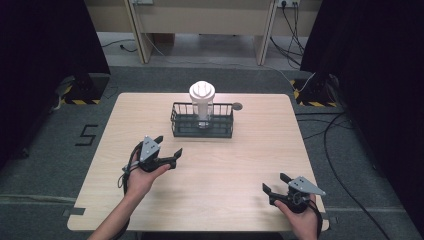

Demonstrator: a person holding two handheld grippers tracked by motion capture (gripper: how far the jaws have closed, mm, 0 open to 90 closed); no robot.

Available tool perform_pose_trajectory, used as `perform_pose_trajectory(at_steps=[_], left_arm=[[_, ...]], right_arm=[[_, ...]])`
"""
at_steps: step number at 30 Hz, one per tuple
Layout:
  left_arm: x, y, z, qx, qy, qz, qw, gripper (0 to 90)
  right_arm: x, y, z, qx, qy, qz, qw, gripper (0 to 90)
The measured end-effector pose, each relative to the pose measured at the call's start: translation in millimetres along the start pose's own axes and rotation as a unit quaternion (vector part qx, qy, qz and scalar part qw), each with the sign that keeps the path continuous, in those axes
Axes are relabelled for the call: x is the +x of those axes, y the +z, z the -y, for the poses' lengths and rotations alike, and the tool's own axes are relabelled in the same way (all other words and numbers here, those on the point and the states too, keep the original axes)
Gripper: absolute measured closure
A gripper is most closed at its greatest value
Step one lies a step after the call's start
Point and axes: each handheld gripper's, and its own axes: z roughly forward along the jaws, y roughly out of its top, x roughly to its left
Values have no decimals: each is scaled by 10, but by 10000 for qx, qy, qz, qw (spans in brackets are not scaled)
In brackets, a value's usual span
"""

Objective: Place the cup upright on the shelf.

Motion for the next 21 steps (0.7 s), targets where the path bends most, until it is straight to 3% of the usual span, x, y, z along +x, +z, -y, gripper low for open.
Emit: perform_pose_trajectory(at_steps=[8, 13, 21], left_arm=[[53, -256, 210, 59, 50, -106, 9999, 146], [88, -482, 405, 73, -49, -273, 9996, 145], [126, -602, 557, 87, -229, -447, 9987, 145]], right_arm=[[3, -1, 1, 0, 1, 11, 10000, 183], [5, -1, 2, 1, 5, 14, 10000, 183], [6, 0, 2, -15, -22, 36, 10000, 183]])
